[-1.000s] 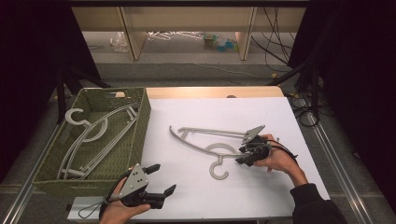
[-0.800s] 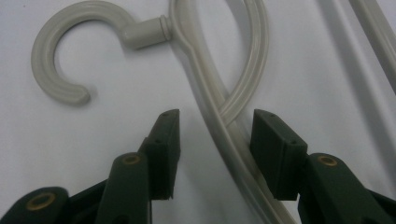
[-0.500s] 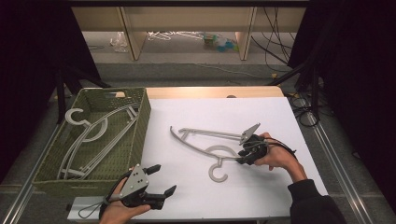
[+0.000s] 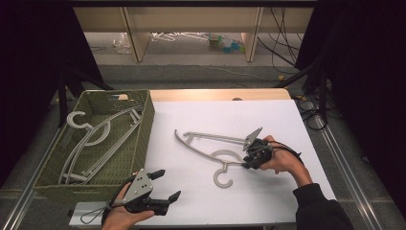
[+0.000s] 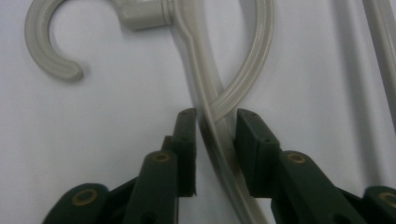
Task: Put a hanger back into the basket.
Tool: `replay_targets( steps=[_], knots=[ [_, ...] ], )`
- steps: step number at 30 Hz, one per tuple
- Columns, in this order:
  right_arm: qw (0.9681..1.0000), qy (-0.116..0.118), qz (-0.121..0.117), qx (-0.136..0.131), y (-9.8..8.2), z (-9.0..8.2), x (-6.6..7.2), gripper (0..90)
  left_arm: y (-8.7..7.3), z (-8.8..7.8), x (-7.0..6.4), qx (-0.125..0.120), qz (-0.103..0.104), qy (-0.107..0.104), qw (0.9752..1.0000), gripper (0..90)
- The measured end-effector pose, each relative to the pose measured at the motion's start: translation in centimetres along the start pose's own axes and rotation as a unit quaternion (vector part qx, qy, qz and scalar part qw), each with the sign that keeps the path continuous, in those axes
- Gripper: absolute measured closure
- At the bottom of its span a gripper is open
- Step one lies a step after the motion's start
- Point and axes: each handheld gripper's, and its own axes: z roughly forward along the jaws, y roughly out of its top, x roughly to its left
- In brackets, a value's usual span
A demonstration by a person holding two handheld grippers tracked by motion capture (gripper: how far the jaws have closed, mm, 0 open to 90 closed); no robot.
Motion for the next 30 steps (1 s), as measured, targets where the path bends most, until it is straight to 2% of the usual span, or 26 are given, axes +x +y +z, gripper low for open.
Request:
replay_targets(
  steps=[1,3,8,9,11,12,14,16,18,19,20,21,22,23,24,25,26,27,28,29,30],
  knots=[
    [0.9998,0.004,-0.018,0.005,0.1,0.0,0.1,75.1,0.0,0.0,0.0,0.000,-0.001,0.000,1.0000,17.7],
    [0.9996,0.006,-0.026,0.006,0.1,0.0,0.1,75.8,0.0,0.0,0.1,0.001,0.009,-0.002,1.0000,17.7],
    [0.9979,0.006,-0.063,0.013,0.5,0.0,0.4,80.7,0.0,0.3,0.1,-0.003,-0.001,-0.005,1.0000,18.1],
    [0.9975,0.005,-0.070,0.012,0.5,0.0,0.5,80.9,0.1,0.3,0.2,0.004,0.007,0.001,1.0000,18.4],
    [0.9971,0.005,-0.075,0.010,0.4,-0.1,0.4,81.2,0.1,0.6,0.2,0.005,0.003,0.005,1.0000,20.7],
    [0.9962,0.005,-0.086,0.012,0.4,-0.2,0.6,81.6,0.3,0.8,0.2,0.010,0.014,0.007,0.9998,21.4],
    [0.9959,0.008,-0.090,0.012,0.4,-0.3,0.7,81.7,0.4,0.9,0.1,0.007,0.009,0.007,0.9999,21.6],
    [0.9951,0.017,-0.097,0.012,0.5,-0.7,1.0,81.8,0.8,1.1,0.2,0.008,0.015,0.012,0.9998,22.0],
    [0.9950,0.018,-0.097,0.010,0.6,-1.1,1.2,81.8,1.4,1.6,0.3,0.011,0.018,0.026,0.9994,22.1],
    [0.9947,0.021,-0.099,0.012,0.7,-1.3,1.4,81.8,1.9,2.3,0.5,0.013,0.038,0.030,0.9988,22.1],
    [0.9944,0.020,-0.103,0.010,0.8,-1.5,1.5,81.8,2.1,2.7,0.5,0.012,0.033,0.033,0.9988,22.0],
    [0.9943,0.027,-0.103,0.009,0.9,-1.7,1.7,81.9,2.3,3.1,0.7,0.016,0.039,0.028,0.9987,22.0],
    [0.9939,0.027,-0.107,0.007,0.9,-1.9,1.8,81.9,2.5,3.6,0.8,0.021,0.035,0.027,0.9988,21.8],
    [0.9933,0.031,-0.111,0.005,0.9,-2.0,2.0,81.9,2.6,4.2,0.9,0.027,0.039,0.026,0.9986,21.7],
    [0.9933,0.031,-0.111,0.005,0.9,-2.0,2.0,81.9,2.6,4.2,0.9,0.027,0.039,0.026,0.9986,21.7],
    [0.9929,0.036,-0.113,0.009,0.9,-2.1,2.3,81.8,2.7,4.8,1.0,0.032,0.042,0.020,0.9984,21.7],
    [0.9921,0.038,-0.119,0.007,0.9,-2.3,2.7,81.9,2.8,5.9,1.2,0.038,0.043,0.006,0.9984,21.6],
    [0.9919,0.039,-0.121,0.006,0.9,-2.4,2.9,81.8,2.8,5.9,1.2,0.038,0.043,0.006,0.9984,21.5],
    [0.9919,0.040,-0.120,0.003,0.8,-2.5,3.2,81.9,2.9,6.9,1.3,0.058,0.056,0.000,0.9968,21.5],
    [0.9919,0.040,-0.120,0.003,0.8,-2.5,3.2,81.9,2.9,6.9,1.3,0.058,0.056,0.000,0.9968,21.7],
    [0.9915,0.043,-0.123,0.002,0.7,-2.7,3.3,81.9,2.9,7.9,1.1,0.060,0.057,0.007,0.9966,22.1]
  ],
)
